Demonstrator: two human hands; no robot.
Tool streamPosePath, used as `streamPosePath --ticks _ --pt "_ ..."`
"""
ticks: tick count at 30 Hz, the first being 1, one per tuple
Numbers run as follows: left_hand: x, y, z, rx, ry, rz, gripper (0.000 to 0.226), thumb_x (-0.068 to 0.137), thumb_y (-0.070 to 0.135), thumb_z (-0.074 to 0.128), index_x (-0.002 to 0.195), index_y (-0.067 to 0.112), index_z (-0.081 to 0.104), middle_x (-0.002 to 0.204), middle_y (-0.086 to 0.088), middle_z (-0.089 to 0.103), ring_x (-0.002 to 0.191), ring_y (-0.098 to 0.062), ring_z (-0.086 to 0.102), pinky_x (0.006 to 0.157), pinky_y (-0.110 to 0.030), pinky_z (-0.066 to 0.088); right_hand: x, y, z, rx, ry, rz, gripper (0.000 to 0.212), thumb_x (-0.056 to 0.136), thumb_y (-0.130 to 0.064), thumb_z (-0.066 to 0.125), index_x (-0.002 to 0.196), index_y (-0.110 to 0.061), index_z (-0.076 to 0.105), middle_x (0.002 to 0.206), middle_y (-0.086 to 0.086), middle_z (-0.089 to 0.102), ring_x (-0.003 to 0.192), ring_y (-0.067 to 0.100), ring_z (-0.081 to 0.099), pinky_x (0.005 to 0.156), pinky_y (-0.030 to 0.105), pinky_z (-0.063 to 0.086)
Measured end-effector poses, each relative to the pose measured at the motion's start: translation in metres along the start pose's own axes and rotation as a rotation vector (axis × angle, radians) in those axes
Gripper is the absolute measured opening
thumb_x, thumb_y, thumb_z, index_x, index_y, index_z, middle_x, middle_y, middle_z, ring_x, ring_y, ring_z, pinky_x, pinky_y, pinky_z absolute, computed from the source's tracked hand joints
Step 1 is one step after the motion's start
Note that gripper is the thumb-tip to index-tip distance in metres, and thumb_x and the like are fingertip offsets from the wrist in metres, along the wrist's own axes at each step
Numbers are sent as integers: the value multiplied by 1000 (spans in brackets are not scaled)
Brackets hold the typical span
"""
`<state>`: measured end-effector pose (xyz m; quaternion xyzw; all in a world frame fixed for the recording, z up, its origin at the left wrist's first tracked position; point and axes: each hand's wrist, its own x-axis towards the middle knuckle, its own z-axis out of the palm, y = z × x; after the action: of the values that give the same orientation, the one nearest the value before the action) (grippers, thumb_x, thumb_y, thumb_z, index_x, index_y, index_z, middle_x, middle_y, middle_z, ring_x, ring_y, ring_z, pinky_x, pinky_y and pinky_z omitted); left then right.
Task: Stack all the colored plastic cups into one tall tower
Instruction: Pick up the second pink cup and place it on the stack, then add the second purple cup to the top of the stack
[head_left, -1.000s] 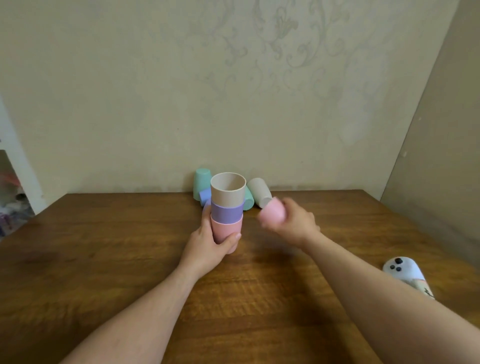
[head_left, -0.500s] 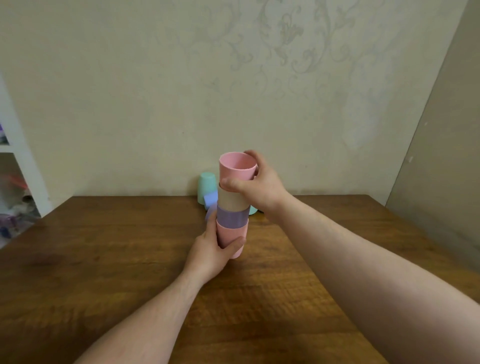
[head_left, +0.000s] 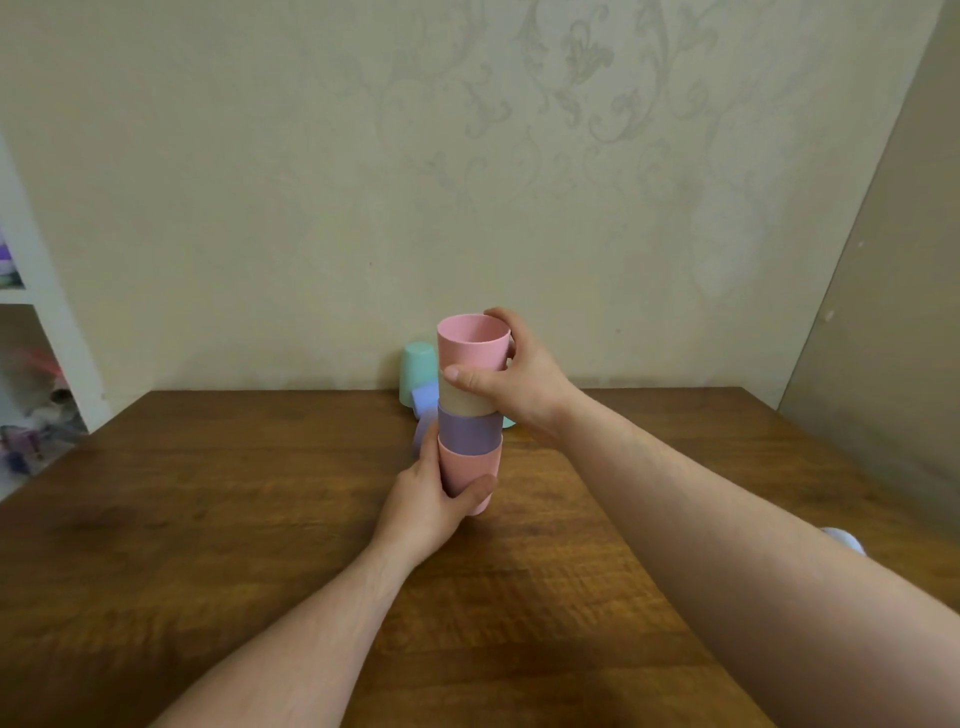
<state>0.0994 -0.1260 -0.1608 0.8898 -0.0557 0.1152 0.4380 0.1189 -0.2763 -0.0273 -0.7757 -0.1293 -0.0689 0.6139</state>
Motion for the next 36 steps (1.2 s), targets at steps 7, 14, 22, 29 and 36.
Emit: streamPosePath --ticks 7,14,22,29,36 --pt "-3 3 0 -39 -35 18 105 81 49 84 161 42 16 119 15 64 106 -15 69 86 -35 58 -39 51 15 -152 -2 36 77 71 -23 97 133 -37 53 113 -17 72 101 -6 71 93 34 63" --pt "14 -17 4 -81 61 -52 75 91 10 60 158 37 44 125 0 43 97 -12 59 92 -28 46 -54 80 6 -200 188 72 53 72 -33 88 113 -44 56 106 -14 72 95 4 70 82 34 61" --pt "44 -13 0 -232 185 -482 61 95 57 67 150 33 57 153 -10 40 106 -23 50 90 -35 45 -57 116 -18 -165 326 99 71 63 -34 89 123 -50 56 119 -5 71 103 12 73 85 44 65" --pt "60 -7 4 -430 73 -441 30 98 45 67 125 31 67 144 -3 57 124 -25 56 94 -38 44 -61 133 -11 -156 347 84 92 64 -41 91 140 -63 43 132 -16 64 117 9 68 99 47 61" --pt "58 -5 -27 -268 264 -134 17 90 22 79 95 26 64 103 -1 67 95 -25 60 72 -31 47 -57 122 -15 -36 286 149 63 76 -38 93 116 -60 50 114 -18 71 91 0 72 74 23 61"
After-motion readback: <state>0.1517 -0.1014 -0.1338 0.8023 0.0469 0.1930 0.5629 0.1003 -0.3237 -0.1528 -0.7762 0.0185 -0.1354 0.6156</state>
